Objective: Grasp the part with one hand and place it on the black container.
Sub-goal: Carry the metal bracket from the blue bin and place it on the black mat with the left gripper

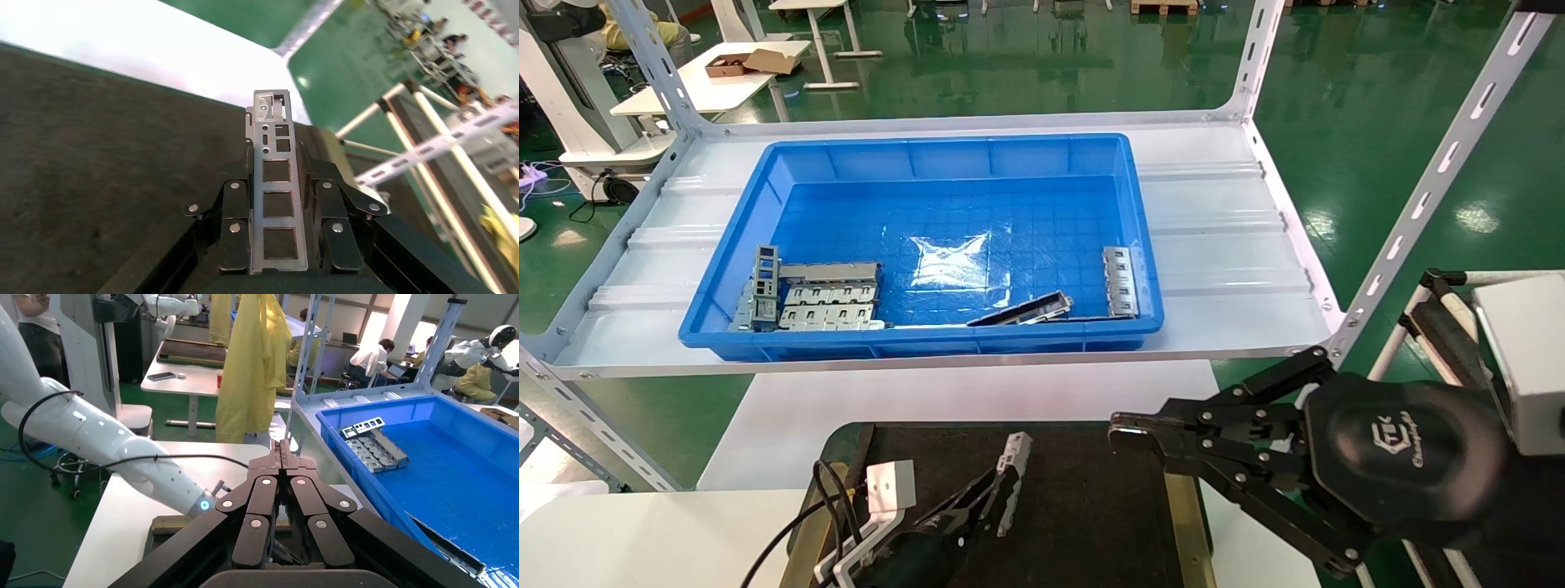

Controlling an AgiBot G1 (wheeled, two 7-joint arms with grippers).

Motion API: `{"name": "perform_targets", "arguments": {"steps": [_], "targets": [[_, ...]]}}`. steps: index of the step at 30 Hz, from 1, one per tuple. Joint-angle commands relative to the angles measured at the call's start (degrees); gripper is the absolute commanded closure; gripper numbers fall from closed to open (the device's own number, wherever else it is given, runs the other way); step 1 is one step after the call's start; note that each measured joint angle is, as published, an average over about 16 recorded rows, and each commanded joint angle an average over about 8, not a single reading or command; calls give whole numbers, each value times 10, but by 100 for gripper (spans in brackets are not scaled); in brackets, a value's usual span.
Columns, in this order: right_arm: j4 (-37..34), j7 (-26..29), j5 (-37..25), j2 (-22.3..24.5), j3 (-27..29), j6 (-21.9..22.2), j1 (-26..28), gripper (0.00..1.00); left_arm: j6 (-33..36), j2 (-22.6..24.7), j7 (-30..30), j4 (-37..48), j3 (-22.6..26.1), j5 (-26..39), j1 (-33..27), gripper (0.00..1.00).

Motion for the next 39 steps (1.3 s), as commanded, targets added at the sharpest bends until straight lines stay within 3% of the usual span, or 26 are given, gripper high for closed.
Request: {"name": "perform_targets", "arguments": {"steps": [1, 13, 35, 37, 38, 39], "targets": [[0, 0, 0, 0, 0, 0, 0, 100, -28, 13, -4, 11, 7, 9, 1, 100], [0, 0, 0, 0, 0, 0, 0, 100, -101, 62, -4, 76, 39, 5, -18, 100], [0, 0, 0, 0, 0, 0, 0, 100, -163, 100, 33, 160, 97, -63, -51, 100], [0, 0, 0, 0, 0, 0, 0, 94, -168, 100, 38, 161, 103, -72, -53, 96], [0, 0, 0, 0, 0, 0, 0, 86, -170, 100, 41, 161, 105, -77, -54, 90], [0, 0, 0, 0, 0, 0, 0, 74, -173, 100, 43, 161, 108, -82, -54, 78]]}}
